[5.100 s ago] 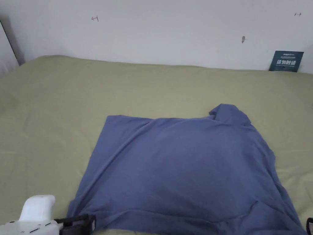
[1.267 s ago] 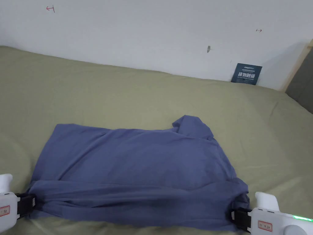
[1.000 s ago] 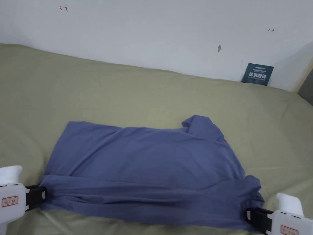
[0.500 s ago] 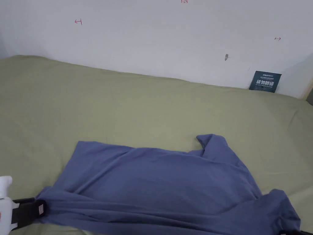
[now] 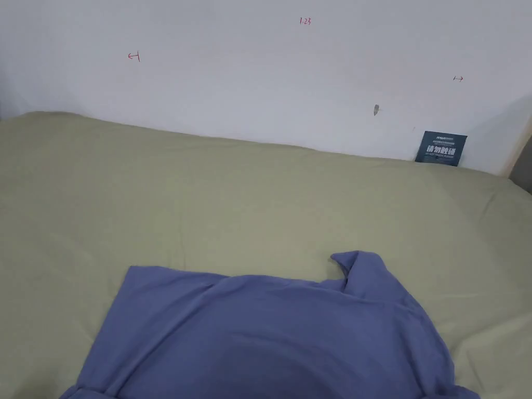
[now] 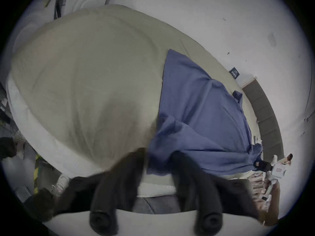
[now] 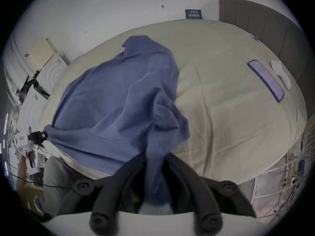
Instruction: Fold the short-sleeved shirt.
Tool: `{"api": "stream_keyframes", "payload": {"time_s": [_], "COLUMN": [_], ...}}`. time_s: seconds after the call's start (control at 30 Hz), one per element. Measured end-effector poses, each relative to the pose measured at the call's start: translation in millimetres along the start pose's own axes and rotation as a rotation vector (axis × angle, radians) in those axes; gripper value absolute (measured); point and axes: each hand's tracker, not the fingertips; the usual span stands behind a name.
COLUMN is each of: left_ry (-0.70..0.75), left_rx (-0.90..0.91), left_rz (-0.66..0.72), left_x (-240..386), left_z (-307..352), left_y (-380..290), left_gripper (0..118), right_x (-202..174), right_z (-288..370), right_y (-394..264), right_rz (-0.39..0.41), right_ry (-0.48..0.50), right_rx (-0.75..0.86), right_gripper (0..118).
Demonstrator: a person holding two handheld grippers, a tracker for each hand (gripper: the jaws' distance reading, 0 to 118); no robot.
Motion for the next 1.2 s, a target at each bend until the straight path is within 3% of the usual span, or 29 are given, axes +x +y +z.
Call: {"api": "stream_keyframes", "payload": {"time_s": [0.03,0.07,0.17,0.23,0.33,0.4,0.43,0.47,0.5,0.53,0.57,0.73,0.77,0.83,0.9,0.93,1.07,1.2], "left_ry": [0.047,0.031,-0.028,-0.030,-0.019,0.004,-0.017,-0.027,-0.001,0.041,0.113,0.009,-0.008,-0.049,-0.040,-0.025,0.012,0.113], "left_rx": [0.054,0.117,0.294,0.438,0.589,0.652,0.666,0.653,0.624,0.614,0.618,0.513,0.493,0.450,0.452,0.433,0.371,0.085], "left_rz": [-0.024,-0.066,-0.142,-0.201,-0.248,-0.241,-0.266,-0.294,-0.352,-0.392,-0.416,-0.413,-0.416,-0.419,-0.425,-0.426,-0.367,-0.381], "left_x": [5,12,36,52,77,90,94,99,100,104,106,99,101,104,113,119,130,139], "left_z": [13,28,70,90,105,109,108,107,103,98,93,63,58,39,17,4,-58,-133], "left_y": [0,-1,-3,-7,-14,-22,-25,-26,-27,-28,-29,-3,6,43,80,102,185,228], "left_gripper": [78,80,79,79,79,77,72,51,20,0,0,0,2,26,83,99,101,101], "right_x": [-3,-5,-19,-34,-63,-80,-87,-95,-103,-106,-109,-114,-114,-110,-109,-105,-100,-93], "right_z": [10,24,70,93,112,113,112,110,110,107,105,93,91,83,79,75,67,58], "right_y": [3,5,7,6,3,0,-3,-5,-9,-8,-8,3,7,15,22,24,33,39], "right_rz": [-0.011,-0.010,0.027,0.103,0.206,0.274,0.313,0.350,0.370,0.394,0.406,0.407,0.399,0.373,0.348,0.336,0.329,0.314], "right_ry": [-0.015,-0.058,-0.009,-0.005,-0.064,-0.082,-0.077,-0.107,-0.153,-0.127,-0.100,-0.085,-0.081,-0.068,-0.060,-0.052,-0.057,-0.060], "right_rx": [0.025,0.077,0.291,0.463,0.623,0.681,0.705,0.718,0.732,0.707,0.680,0.630,0.625,0.613,0.615,0.609,0.590,0.564], "right_gripper": [63,72,69,69,68,52,27,0,0,0,0,0,0,0,0,0,0,0]}}
